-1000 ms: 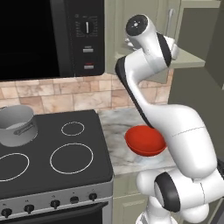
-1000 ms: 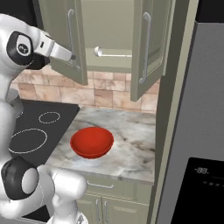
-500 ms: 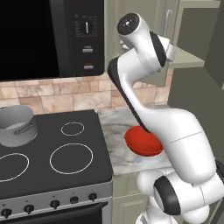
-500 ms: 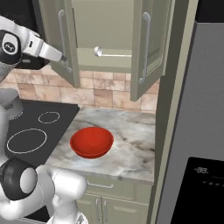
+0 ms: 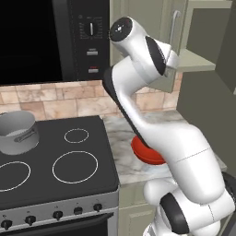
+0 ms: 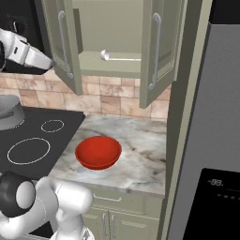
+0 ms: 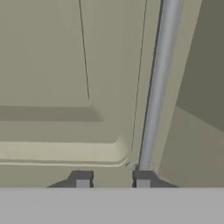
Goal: Open the cabinet and move the ladle to the pot. Then close the cabinet.
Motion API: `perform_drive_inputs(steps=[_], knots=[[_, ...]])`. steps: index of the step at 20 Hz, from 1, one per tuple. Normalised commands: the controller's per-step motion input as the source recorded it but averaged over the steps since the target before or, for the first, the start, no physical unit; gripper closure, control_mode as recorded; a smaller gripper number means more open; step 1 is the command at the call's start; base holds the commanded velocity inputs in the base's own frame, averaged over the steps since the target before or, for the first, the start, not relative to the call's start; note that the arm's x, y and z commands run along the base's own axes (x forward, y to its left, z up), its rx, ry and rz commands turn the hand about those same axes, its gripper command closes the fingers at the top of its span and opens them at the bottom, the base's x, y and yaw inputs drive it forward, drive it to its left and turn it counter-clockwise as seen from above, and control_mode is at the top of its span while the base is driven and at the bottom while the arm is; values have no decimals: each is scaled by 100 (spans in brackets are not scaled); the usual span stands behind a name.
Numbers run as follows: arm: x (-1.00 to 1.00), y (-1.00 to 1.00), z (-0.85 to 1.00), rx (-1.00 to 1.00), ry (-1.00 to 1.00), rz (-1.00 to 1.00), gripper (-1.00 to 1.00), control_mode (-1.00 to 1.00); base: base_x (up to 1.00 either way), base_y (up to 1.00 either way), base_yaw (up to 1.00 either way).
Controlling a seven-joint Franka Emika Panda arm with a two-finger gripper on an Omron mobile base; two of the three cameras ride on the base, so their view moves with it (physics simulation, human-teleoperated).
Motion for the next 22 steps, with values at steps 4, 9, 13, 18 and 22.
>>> perform_drive_inputs(steps=[4,9,13,18,22], knots=[[-15,-3,13,0,0,-7,-100,-100,0,0,0],[-15,-32,20,0,1,-6,-100,-100,0,0,0],[-15,-69,10,11,0,-4,-100,-100,0,0,0],[-2,-63,-1,26,-2,0,-100,-100,0,0,0],[-1,-36,-4,31,0,0,-100,-100,0,0,0]])
